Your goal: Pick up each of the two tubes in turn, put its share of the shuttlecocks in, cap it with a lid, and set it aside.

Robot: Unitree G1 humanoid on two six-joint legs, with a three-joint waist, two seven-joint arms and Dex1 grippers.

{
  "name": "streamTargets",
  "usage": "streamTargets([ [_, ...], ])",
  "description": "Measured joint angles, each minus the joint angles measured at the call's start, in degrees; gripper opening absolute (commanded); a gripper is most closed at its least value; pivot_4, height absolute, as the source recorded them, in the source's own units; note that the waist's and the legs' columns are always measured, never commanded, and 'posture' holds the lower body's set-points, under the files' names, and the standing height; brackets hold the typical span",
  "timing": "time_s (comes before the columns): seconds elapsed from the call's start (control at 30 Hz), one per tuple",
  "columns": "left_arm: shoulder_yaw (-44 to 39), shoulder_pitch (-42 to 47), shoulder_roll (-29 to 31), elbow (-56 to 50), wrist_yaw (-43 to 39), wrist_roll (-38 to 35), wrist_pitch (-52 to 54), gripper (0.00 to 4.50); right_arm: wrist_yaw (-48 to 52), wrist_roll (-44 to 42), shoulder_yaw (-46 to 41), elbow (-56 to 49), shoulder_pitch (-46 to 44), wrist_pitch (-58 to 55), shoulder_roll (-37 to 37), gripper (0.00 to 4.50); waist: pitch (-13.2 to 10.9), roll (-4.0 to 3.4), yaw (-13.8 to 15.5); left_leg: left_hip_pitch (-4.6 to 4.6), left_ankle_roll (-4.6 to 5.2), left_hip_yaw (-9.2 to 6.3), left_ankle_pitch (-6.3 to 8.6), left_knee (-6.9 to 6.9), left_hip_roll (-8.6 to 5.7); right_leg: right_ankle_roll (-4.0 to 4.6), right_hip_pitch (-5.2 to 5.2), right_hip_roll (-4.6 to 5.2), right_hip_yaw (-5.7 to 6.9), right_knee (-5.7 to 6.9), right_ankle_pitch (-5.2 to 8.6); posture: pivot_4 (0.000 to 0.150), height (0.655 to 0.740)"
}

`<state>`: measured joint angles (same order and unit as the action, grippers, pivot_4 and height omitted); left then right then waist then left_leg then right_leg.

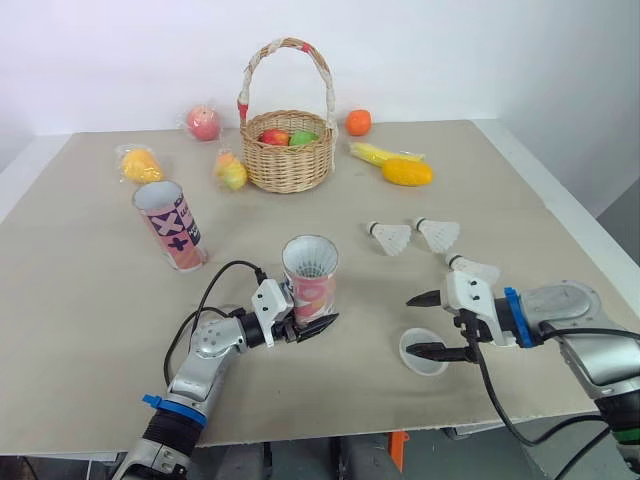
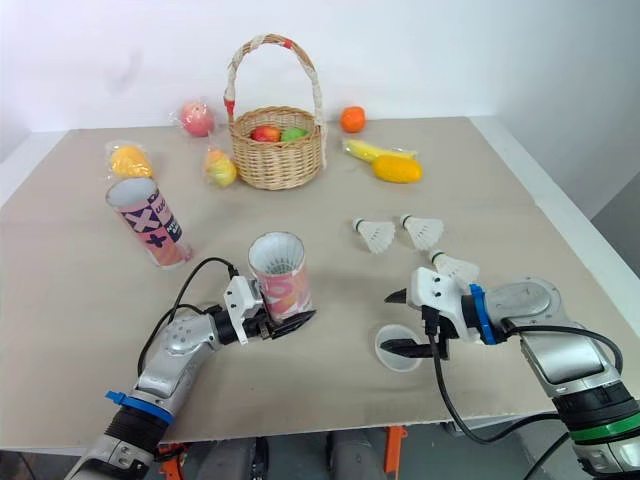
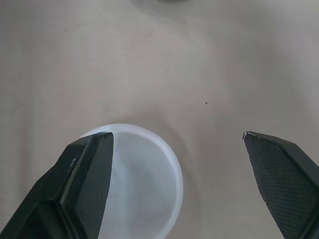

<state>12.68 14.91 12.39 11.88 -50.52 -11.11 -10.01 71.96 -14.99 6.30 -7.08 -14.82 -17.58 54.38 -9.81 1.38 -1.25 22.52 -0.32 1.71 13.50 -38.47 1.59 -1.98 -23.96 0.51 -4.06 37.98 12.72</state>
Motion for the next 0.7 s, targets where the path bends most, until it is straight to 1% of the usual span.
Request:
streamTargets([
  [0.03, 0.0, 0.0, 0.0, 0.0, 0.0, 0.0, 0.0, 3.18, 0.2, 0.5, 0.2, 0.6, 0.0, 0.5, 0.0, 3.13, 0.1, -0.09, 0.0, -0.01, 0.00, 0.01, 0.00, 0.01, 0.00, 0.00, 0.00, 0.00, -0.02, 0.00, 0.00, 0.150, 0.7400],
  [0.1, 0.0, 0.0, -0.1, 0.1, 0.0, -0.1, 0.0, 3.18, 0.4, 1.2, 0.5, 1.0, 0.0, 1.4, 0.0, 2.33, 0.1, -0.17, 0.0, -0.01, 0.00, 0.01, 0.00, 0.01, 0.00, -0.01, 0.00, 0.00, -0.02, 0.00, 0.01, 0.150, 0.7400],
  [0.13, 0.0, 0.0, -0.1, 0.1, 0.0, -0.1, 0.0, 3.18, 0.5, 1.8, 0.7, 1.4, 0.0, 2.0, 0.0, 1.73, 0.1, -0.19, 0.0, -0.02, 0.00, 0.01, 0.00, 0.01, 0.00, -0.01, 0.02, 0.00, -0.01, 0.00, 0.01, 0.150, 0.7400],
  [0.23, 0.0, 0.0, -0.1, 0.2, 0.0, -0.1, 0.2, 3.18, 1.0, 2.5, 1.0, 2.3, 0.0, 2.8, 0.0, 0.31, 0.2, -0.27, 0.0, -0.03, 0.00, 0.01, 0.00, 0.01, 0.00, -0.01, 0.01, -0.01, -0.02, 0.00, 0.01, 0.150, 0.7400],
  [0.27, 0.0, -0.1, -0.1, 0.3, 0.0, -0.1, 0.2, 3.18, 1.5, 2.6, 1.0, 2.4, -0.1, 3.1, 0.0, 0.08, 0.2, -0.28, 0.0, -0.03, 0.00, 0.01, 0.00, 0.02, 0.00, -0.01, 0.01, -0.01, -0.02, 0.00, 0.02, 0.150, 0.7400],
  [0.43, -0.1, 0.0, -0.1, 0.7, 0.0, -0.1, 0.0, 3.18, 3.1, 2.0, 1.0, 2.3, -0.8, 2.7, 0.1, 0.08, 0.2, -0.32, 0.0, -0.07, 0.00, 0.01, 0.00, 0.02, 0.00, -0.01, 0.03, -0.01, -0.02, 0.00, 0.02, 0.150, 0.7400],
  [0.53, -0.3, 0.1, -0.1, 1.1, -0.1, -0.1, -0.2, 3.18, 4.8, -1.3, 0.8, 0.9, -4.5, -1.6, 0.2, 0.08, 0.2, -0.43, -0.1, -0.09, 0.00, -0.02, 0.00, 0.02, -0.02, -0.04, 0.01, -0.01, -0.08, 0.00, -0.01, 0.150, 0.7400],
  [0.63, -0.5, 0.5, -0.2, 2.1, -0.4, -0.2, -0.2, 3.18, 5.5, -6.4, -0.2, -1.7, -15.6, -8.6, 0.0, 0.08, 0.3, -0.57, -0.2, -0.16, 0.02, -0.10, -0.01, 0.01, -0.14, -0.07, 0.04, -0.01, -0.17, 0.00, -0.09, 0.150, 0.7400],
  [0.67, -0.5, 0.7, -0.2, 2.5, -0.6, -0.2, -0.2, 3.18, 5.4, -7.8, -0.4, -2.4, -22.6, -10.7, -0.7, 0.08, 0.3, -0.65, -0.3, -0.18, 0.02, -0.12, -0.01, 0.02, -0.19, -0.06, 0.04, -0.04, -0.17, 0.00, -0.08, 0.150, 0.7400],
  [0.7, -0.7, 0.9, -0.2, 2.7, -0.9, -0.2, -0.3, 3.18, 5.2, -8.6, -0.4, -2.4, -27.6, -12.1, -2.0, 0.08, 0.3, -0.68, -0.3, -0.20, 0.02, -0.15, -0.01, 0.02, -0.17, -0.04, 0.02, -0.08, -0.15, 0.00, -0.07, 0.150, 0.7400],
])
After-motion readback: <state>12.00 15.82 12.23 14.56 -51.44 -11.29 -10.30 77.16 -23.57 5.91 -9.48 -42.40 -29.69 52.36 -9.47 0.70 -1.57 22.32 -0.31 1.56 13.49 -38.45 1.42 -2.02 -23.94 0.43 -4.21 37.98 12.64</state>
